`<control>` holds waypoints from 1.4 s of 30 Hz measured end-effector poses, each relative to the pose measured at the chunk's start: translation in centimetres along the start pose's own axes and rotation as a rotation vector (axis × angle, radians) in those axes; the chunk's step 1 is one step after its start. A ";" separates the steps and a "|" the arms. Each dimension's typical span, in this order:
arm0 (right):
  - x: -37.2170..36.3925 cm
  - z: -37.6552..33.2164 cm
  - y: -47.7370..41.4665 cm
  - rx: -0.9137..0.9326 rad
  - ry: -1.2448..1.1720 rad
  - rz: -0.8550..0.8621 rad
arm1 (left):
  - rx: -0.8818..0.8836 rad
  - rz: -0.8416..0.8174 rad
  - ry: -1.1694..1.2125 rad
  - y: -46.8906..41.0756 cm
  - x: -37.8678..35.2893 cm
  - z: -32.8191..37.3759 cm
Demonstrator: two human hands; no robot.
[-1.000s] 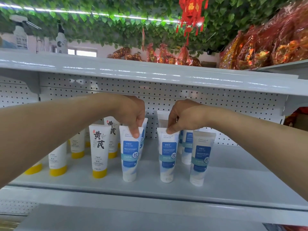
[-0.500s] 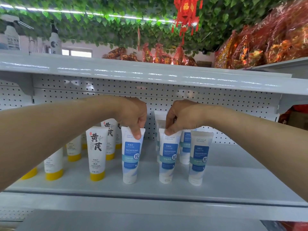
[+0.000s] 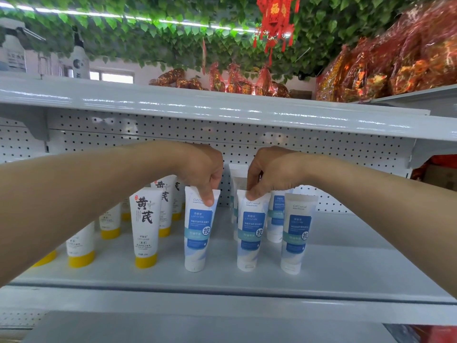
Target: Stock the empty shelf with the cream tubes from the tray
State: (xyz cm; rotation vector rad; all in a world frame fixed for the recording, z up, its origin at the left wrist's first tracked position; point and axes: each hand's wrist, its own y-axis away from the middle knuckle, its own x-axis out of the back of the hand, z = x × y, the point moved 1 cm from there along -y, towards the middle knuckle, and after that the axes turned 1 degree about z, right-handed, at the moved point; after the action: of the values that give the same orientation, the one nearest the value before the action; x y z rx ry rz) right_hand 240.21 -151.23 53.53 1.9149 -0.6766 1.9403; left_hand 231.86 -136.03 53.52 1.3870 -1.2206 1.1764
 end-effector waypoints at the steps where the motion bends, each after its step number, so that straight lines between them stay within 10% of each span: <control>1: 0.0 0.0 0.0 0.002 -0.002 -0.002 | -0.005 -0.004 -0.005 0.0 0.1 0.1; 42: 0.0 -0.3 0.6 -0.045 0.040 0.009 | 0.022 -0.087 -0.091 0.8 -0.4 -0.7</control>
State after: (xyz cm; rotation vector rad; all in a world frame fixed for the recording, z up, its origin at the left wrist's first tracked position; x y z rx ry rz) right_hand 239.68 -151.56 53.47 1.8442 -0.7123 1.9462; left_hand 231.02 -135.34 53.22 1.5092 -1.2013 1.0793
